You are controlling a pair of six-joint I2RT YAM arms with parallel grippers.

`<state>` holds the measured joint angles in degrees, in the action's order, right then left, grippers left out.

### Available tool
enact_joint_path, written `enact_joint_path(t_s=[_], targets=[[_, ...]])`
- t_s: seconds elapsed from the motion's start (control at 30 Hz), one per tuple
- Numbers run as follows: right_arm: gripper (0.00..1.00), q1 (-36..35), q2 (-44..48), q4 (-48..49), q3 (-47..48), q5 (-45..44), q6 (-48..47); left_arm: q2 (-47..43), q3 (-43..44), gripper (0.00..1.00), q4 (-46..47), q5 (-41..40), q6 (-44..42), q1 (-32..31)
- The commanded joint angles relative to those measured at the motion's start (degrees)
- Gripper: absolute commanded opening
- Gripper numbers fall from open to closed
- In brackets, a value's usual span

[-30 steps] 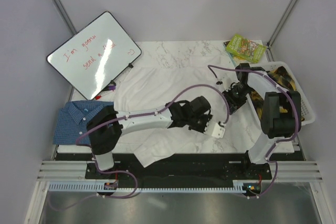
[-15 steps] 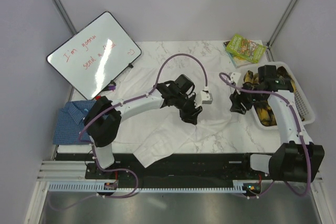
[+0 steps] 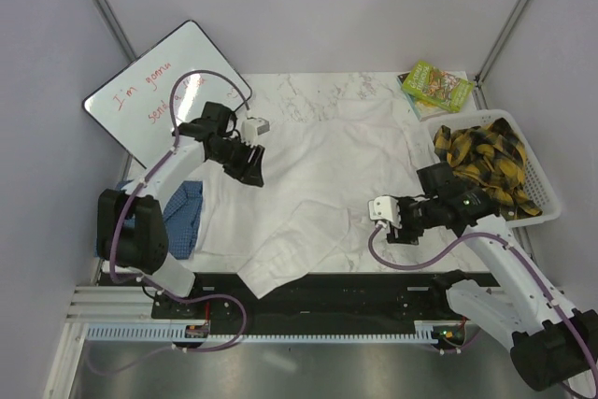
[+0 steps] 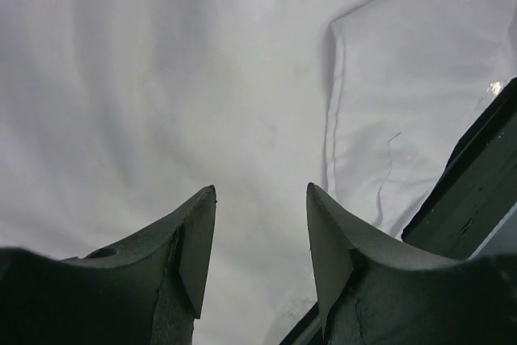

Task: Fold and stack the long sleeve shirts
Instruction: Flatten the shirt out

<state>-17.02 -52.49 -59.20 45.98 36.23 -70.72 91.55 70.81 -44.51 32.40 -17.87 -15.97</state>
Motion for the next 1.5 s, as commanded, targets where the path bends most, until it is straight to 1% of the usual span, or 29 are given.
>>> enact_joint_path(t_s=[0.0,0.13,0.23,0.27,0.33,0.37,0.43,0.47,0.53,0.57,0.63,0.67,0.7,0.73,0.8,0.9,0.93,1.03,1.1,1.13,1.17,1.2,1.23,1.3,1.33,1.37,1.4,1.47], targets=[[0.63,-6.1,-0.1,10.1,-2.0,-4.4,6.4,-4.7,-3.5,0.56,-5.9,-5.2,-5.3,3.5],[0.58,-11.5,-2.5,15.5,-3.3,-10.0,9.8,-5.4,-5.2,0.56,-5.8,-6.4,-6.3,6.8],[0.46,-13.3,-4.9,18.2,-3.7,-12.6,11.5,-5.2,-5.9,0.56,-5.8,-7.9,-6.6,8.1],[0.38,-13.4,-6.0,18.9,-3.7,-13.4,11.8,-5.1,-6.0,0.56,-5.7,-8.8,-7.0,8.2],[0.29,-13.8,-6.7,18.7,-3.3,-14.8,11.7,-4.3,-6.3,0.56,-5.5,-10.0,-7.2,8.5],[0.17,-13.7,-6.7,17.1,-3.1,-15.7,11.1,-3.9,-6.5,0.56,-5.4,-10.6,-7.3,8.8],[0.08,-13.7,-5.8,14.6,-2.6,-15.8,8.8,-2.5,-6.5,0.56,-5.1,-11.1,-7.5,9.0],[0.0,-13.7,-4.4,11.5,-2.4,-15.6,7.9,-2.1,-6.6,0.56,-4.9,-11.6,-7.7,9.2],[0.0,-13.7,-2.5,8.4,-1.9,-16.0,5.3,-1.1,-6.6,0.54,-3.8,-12.2,-8.1,9.2],[0.0,-13.7,-2.3,4.7,-1.5,-16.6,4.2,-0.2,-7.1,0.53,-3.4,-13.3,-8.7,9.2],[0.0,-13.7,-1.1,-1.1,-0.5,-17.0,1.3,1.0,-7.6,0.42,-2.2,-14.7,-9.4,9.1],[0.0,-13.7,-0.6,-2.8,-0.4,-16.9,0.2,2.0,-8.2,0.38,-1.7,-16.3,-9.8,9.1],[0.0,-13.7,-0.1,-4.3,-0.3,-16.4,-0.7,2.8,-8.6,0.32,-1.3,-17.2,-10.0,9.1],[0.0,-13.7,0.9,-7.3,-0.3,-15.9,-3.4,3.5,-8.8,0.29,-0.2,-18.1,-10.1,9.1],[0.0,-13.7,1.2,-10.3,-0.4,-15.4,-6.2,6.0,-9.2,0.26,0.8,-21.1,-10.3,9.2],[0.0,-13.7,0.1,-15.4,-0.6,-17.1,-11.4,9.1,-8.7,0.2,2.6,-24.3,-10.6,9.8],[0.0,-13.7,-0.7,-18.4,-0.7,-18.6,-12.8,9.9,-8.4,0.19,3.0,-25.0,-10.5,10.0],[0.0,-13.7,-0.3,-22.5,-0.6,-19.7,-17.5,12.4,-6.6,0.15,3.3,-26.4,-10.0,10.8],[0.0,-13.7,0.5,-23.3,-0.4,-19.5,-20.0,13.7,-5.2,0.14,3.2,-26.8,-9.3,11.0],[0.01,-13.7,1.4,-23.3,-0.4,-19.8,-20.4,14.1,-4.6,0.14,3.2,-26.8,-8.8,11.0],[0.08,-13.7,1.9,-22.7,-0.3,-20.0,-20.3,14.4,-3.8,0.13,3.0,-26.1,-8.6,11.0],[0.18,-13.7,2.1,-21.9,0.6,-20.2,-17.7,14.5,-3.5,0.13,2.6,-25.6,-8.6,11.0],[0.37,-13.7,2.1,-20.2,1.6,-20.5,-16.1,14.3,-3.2,0.14,2.4,-24.4,-8.4,11.0],[0.5,-13.7,1.2,-19.5,5.9,-20.0,-12.6,13.3,-2.7,0.19,1.4,-22.2,-8.6,11.0],[0.62,-13.6,0.8,-18.4,7.5,-19.6,-8.3,11.6,-2.6,0.22,1.0,-19.9,-9.0,11.0],[0.63,-13.5,0.5,-18.2,8.9,-18.7,-6.8,10.6,-2.3,0.31,0.7,-18.4,-9.1,11.0],[0.64,-13.0,0.3,-18.1,11.3,-18.3,-6.0,9.5,-1.9,0.36,-1.1,-16.3,-9.5,11.0],[0.66,-12.2,-0.4,-14.9,12.9,-17.5,-0.8,6.1,-1.5,0.45,-1.4,-12.9,-9.6,11.0]])
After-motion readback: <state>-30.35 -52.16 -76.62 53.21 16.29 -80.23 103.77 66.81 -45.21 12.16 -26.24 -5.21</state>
